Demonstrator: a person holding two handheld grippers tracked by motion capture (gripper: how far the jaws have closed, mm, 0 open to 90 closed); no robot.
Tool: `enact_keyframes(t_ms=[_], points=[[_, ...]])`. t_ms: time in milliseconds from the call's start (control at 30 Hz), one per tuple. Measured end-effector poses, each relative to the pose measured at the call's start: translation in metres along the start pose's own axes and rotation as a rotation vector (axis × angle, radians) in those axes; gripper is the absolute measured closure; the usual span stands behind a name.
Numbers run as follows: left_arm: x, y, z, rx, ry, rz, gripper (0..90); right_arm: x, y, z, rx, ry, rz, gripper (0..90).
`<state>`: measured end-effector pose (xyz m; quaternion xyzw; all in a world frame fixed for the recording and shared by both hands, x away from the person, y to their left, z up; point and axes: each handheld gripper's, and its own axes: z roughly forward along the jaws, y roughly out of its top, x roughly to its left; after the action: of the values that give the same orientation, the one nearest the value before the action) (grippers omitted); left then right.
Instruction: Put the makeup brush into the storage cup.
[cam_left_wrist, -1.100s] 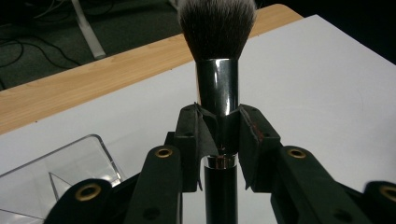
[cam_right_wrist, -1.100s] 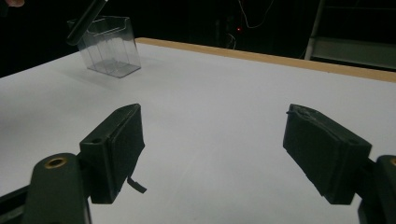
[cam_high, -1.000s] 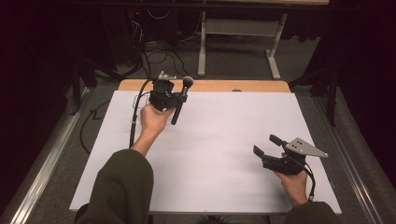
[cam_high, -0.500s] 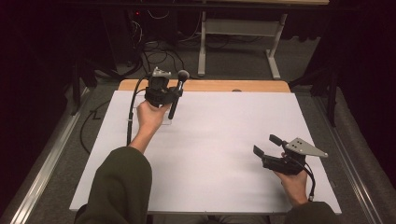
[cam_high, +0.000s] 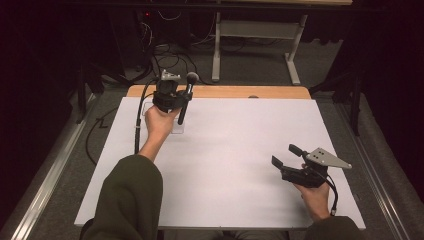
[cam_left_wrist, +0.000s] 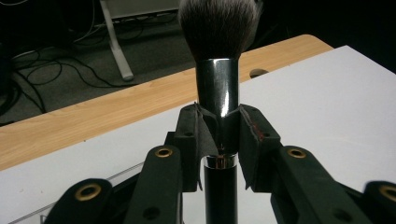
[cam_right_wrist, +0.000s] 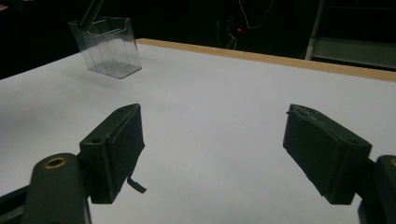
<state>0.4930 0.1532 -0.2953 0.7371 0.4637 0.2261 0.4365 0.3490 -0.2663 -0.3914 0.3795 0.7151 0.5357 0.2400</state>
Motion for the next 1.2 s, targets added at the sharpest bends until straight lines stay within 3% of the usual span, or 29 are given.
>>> enact_keyframes(t_ms=[833, 1200], points=[[0.022, -0.002, 0.012, -0.047, 0.083, -0.038, 70.7, 0.000, 0.000, 0.000, 0.003, 0.004, 0.007, 21.8], [0.028, -0.004, 0.018, -0.064, 0.098, -0.046, 70.7, 0.000, 0.000, 0.000, 0.004, 0.002, 0.008, 21.8]])
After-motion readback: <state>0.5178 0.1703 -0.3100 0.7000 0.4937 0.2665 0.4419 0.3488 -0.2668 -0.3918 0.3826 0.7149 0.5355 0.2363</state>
